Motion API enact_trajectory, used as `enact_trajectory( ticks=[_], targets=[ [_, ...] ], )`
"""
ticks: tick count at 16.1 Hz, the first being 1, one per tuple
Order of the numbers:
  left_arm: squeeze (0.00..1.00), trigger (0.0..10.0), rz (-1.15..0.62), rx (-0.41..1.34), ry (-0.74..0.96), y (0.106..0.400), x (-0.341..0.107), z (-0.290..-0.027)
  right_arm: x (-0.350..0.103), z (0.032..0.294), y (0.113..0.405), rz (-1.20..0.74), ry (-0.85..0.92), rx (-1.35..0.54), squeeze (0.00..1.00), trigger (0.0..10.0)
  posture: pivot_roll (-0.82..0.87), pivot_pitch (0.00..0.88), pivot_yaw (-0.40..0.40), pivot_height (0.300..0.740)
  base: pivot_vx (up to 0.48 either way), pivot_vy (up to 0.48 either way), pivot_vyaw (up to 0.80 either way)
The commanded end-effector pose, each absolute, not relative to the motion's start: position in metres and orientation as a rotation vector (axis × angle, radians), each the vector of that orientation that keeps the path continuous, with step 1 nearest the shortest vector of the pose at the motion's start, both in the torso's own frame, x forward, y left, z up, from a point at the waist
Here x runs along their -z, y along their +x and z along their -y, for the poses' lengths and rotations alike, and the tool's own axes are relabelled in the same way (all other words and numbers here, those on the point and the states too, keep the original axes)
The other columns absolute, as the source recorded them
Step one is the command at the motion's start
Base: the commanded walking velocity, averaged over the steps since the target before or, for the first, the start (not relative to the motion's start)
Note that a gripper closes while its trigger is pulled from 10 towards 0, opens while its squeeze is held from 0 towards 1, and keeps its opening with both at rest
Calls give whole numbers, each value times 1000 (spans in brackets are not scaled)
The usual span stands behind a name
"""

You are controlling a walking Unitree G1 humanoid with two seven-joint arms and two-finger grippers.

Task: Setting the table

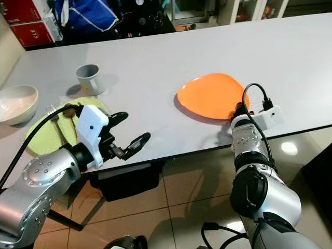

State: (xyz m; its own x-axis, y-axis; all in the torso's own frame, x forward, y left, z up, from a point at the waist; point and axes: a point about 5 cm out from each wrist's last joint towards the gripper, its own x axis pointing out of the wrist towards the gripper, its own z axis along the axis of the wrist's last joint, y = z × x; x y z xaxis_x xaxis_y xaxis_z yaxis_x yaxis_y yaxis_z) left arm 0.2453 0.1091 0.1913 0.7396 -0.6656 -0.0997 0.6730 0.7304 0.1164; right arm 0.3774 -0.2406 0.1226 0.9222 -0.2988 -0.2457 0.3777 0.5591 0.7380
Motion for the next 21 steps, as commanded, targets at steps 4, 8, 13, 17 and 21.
enact_trajectory(
  ticks=[4,8,13,17,21],
  targets=[
    [0,10000,-36,717,161,250,-195,-111,-128,242,379,-120,627,369,1000,10000,91,53,77,740,0,0,0],
    [0,10000,-39,710,187,260,-191,-109,-111,238,373,-264,435,397,1000,10000,86,0,75,740,0,0,0],
    [0,10000,-34,699,210,268,-187,-104,-94,241,364,-345,508,476,0,10000,95,0,66,740,0,0,0],
    [0,10000,18,567,213,282,-191,-113,-126,261,370,-97,505,520,0,10000,55,0,70,740,0,0,0],
    [0,10000,131,358,283,292,-206,-122,-173,259,372,231,366,369,0,10000,25,0,44,740,0,0,0]
  ],
)
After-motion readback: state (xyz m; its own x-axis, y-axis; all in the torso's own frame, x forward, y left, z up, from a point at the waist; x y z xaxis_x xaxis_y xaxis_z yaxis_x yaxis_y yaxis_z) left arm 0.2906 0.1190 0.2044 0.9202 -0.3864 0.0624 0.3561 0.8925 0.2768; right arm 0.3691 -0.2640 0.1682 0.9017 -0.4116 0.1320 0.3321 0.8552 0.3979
